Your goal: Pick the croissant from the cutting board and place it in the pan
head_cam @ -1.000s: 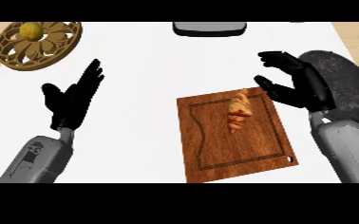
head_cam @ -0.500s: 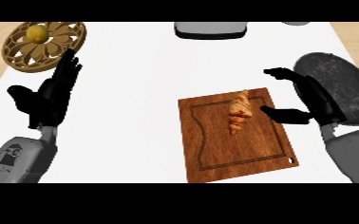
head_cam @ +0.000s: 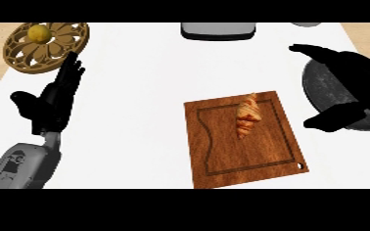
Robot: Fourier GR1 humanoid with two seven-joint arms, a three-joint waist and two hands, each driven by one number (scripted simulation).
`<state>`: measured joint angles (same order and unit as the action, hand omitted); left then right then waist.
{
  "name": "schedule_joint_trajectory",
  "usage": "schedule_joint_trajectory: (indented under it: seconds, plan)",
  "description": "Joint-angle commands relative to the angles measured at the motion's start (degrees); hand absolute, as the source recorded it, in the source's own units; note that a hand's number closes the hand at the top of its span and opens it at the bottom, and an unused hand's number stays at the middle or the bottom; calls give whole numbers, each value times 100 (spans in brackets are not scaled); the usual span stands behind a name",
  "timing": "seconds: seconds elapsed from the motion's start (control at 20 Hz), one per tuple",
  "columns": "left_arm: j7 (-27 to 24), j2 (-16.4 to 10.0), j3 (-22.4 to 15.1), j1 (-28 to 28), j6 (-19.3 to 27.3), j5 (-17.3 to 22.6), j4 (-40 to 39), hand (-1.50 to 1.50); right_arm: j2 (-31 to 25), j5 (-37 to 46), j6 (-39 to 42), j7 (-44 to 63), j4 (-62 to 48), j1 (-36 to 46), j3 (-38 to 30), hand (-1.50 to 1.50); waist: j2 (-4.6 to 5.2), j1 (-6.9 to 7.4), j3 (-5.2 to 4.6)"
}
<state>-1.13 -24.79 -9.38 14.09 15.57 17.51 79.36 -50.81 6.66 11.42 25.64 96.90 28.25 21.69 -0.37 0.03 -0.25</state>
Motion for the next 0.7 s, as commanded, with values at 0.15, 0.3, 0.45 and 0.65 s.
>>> schedule_joint_trajectory:
  seconds: [0.15,0.3,0.45,0.65]
  plan:
    - [-38,49,28,-56,-118,-95,18,0,293,-777,1667,2227,223,1690,37,-150,26,96,10]
    - [255,181,-90,3,88,-275,386,0,805,-143,1868,1900,-622,2256,270,-150,45,131,20]
    - [271,-85,289,148,-342,-33,97,0,1405,164,1975,2322,-917,2648,519,-150,50,118,18]
    - [240,147,194,-86,-215,-221,293,0,2333,362,1755,2377,-1333,2573,547,-150,41,90,22]
